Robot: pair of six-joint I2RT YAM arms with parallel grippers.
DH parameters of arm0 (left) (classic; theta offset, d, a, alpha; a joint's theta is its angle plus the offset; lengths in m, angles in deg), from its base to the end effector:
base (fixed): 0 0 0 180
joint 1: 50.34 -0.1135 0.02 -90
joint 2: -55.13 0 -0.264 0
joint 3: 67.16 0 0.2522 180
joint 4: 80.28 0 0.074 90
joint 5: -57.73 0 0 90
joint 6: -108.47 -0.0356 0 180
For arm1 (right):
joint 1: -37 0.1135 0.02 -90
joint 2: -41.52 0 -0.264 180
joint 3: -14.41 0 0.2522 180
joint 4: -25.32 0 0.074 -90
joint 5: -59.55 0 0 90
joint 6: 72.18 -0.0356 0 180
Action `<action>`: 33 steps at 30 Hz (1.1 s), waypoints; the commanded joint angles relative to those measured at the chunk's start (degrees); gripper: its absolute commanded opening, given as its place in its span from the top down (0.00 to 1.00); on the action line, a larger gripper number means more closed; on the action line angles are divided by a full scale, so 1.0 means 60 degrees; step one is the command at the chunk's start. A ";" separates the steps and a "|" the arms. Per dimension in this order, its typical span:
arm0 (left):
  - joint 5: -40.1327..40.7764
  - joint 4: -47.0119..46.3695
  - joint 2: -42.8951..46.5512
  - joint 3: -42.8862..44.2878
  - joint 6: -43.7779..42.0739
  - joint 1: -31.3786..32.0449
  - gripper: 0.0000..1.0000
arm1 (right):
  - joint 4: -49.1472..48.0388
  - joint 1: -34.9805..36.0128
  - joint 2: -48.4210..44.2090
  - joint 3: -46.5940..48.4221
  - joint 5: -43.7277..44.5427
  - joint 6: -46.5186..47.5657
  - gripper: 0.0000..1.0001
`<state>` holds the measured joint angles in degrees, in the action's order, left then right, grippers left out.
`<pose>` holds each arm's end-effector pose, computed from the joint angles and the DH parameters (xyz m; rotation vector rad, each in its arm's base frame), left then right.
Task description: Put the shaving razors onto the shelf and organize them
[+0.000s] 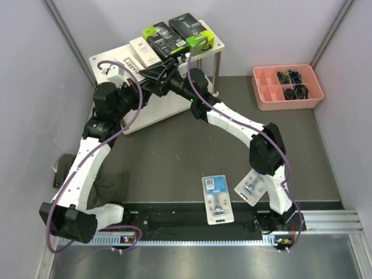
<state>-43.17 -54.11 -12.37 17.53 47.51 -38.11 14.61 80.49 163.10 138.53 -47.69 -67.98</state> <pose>0.2600 -0.0633 0.4149 -0.1159 1.7714 -0.6907 0.3666 0.3623 0.3743 0.3051 1.6759 2.0178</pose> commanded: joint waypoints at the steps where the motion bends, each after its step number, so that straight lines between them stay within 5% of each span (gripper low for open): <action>1: -0.0058 -0.0631 -0.0160 0.0482 0.0053 -0.0324 1.00 | -0.0609 -0.0113 -0.0224 0.0370 -0.0174 -0.0100 0.38; 33: -0.2094 -0.1364 -0.1084 0.0747 0.0522 -0.1643 0.99 | -0.1444 -0.0201 -0.1600 -0.1987 -0.0614 -0.0129 0.36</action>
<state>-52.89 -57.89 -20.55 21.71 51.33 -47.66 9.91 79.46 159.17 128.37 -50.07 -68.98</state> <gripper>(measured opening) 0.010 0.636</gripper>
